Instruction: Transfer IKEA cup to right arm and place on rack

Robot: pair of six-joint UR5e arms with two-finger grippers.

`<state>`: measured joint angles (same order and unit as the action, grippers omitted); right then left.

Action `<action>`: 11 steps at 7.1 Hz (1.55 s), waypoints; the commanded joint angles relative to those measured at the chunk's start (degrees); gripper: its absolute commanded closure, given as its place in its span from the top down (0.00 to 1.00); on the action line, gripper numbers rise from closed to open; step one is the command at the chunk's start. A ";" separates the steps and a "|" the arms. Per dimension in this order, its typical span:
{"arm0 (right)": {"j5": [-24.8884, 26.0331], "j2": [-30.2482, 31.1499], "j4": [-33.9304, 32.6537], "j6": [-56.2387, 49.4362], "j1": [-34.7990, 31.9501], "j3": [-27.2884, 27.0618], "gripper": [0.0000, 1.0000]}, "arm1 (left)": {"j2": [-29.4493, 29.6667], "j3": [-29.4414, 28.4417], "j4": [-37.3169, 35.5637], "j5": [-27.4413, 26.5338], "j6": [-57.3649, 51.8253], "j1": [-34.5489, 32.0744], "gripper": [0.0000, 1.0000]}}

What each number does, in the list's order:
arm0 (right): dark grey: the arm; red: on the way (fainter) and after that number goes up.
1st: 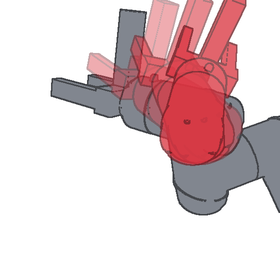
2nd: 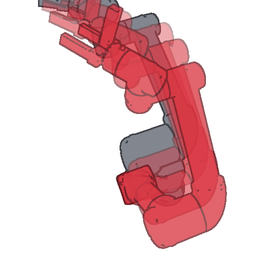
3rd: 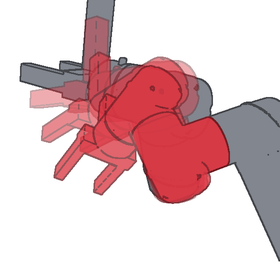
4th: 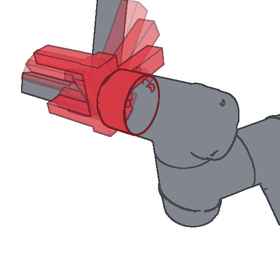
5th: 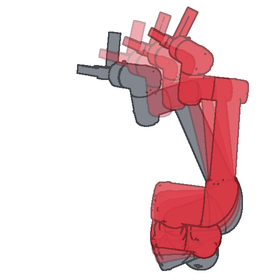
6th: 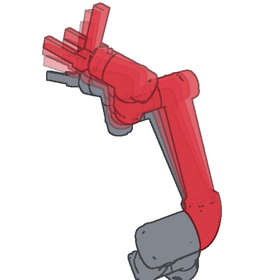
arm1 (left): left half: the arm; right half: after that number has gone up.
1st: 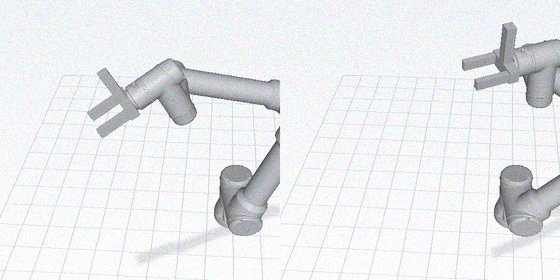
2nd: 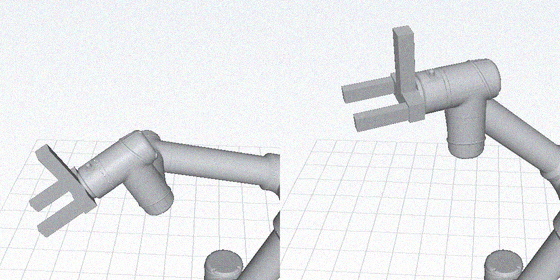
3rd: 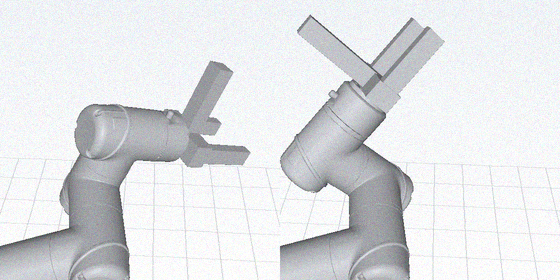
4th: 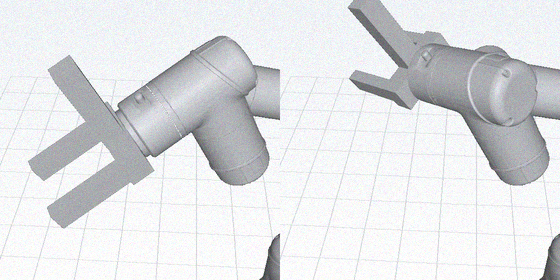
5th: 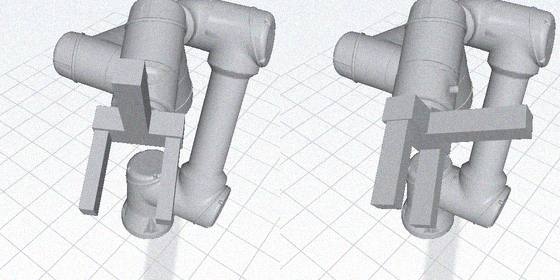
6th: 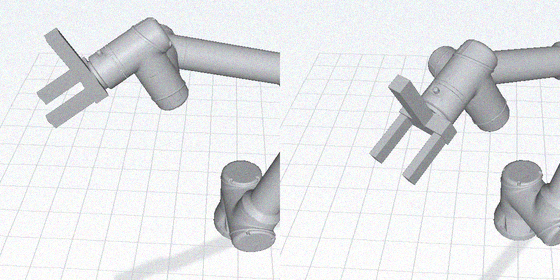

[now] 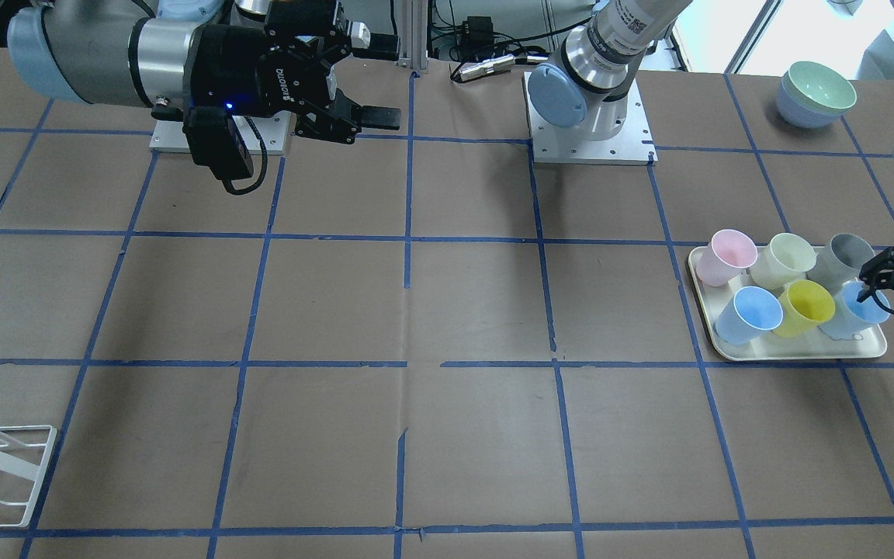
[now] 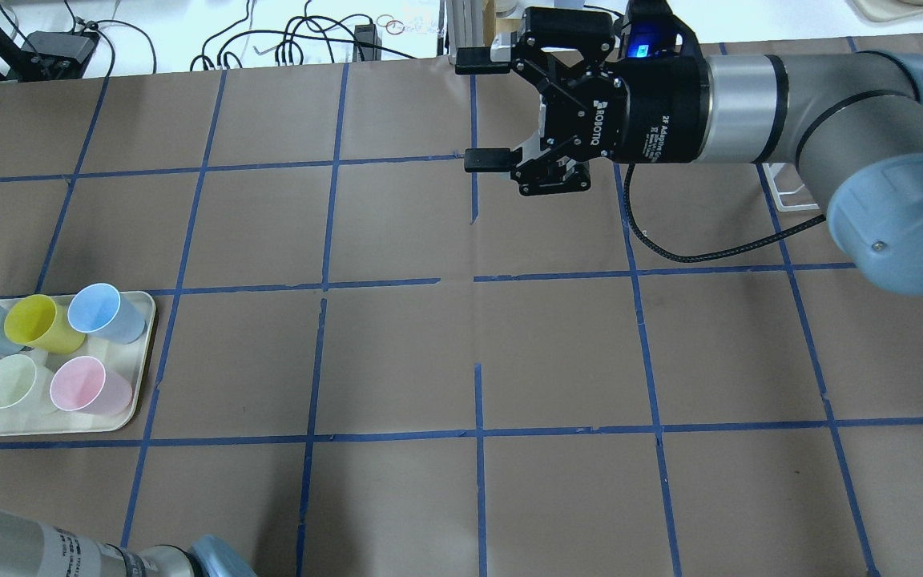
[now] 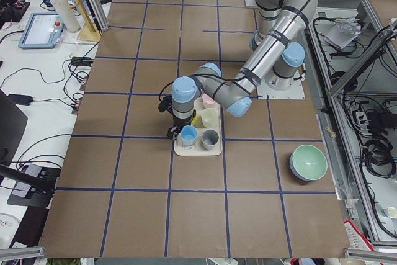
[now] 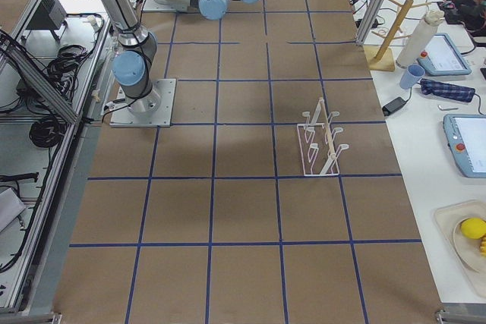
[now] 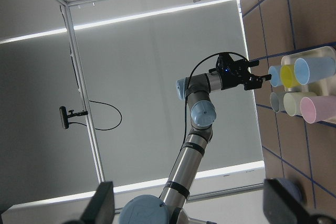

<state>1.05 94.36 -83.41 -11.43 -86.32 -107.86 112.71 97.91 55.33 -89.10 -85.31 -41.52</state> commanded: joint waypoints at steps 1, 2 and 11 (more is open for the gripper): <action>-0.61 0.03 0.27 -0.53 -0.17 -0.34 1.00 | 3.46 -2.54 0.57 -0.19 0.14 1.52 1.00; -0.70 -0.06 0.61 -0.79 -0.17 -0.34 1.00 | 4.26 -2.46 0.66 -0.63 0.40 1.44 0.95; -0.96 -0.14 1.06 -0.53 -0.17 -0.25 1.00 | 1.38 -9.44 14.40 -1.78 3.57 -0.92 0.00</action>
<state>0.22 94.29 -82.35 -11.92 -86.48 -108.05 115.60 92.80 63.84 -90.53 -82.46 -41.28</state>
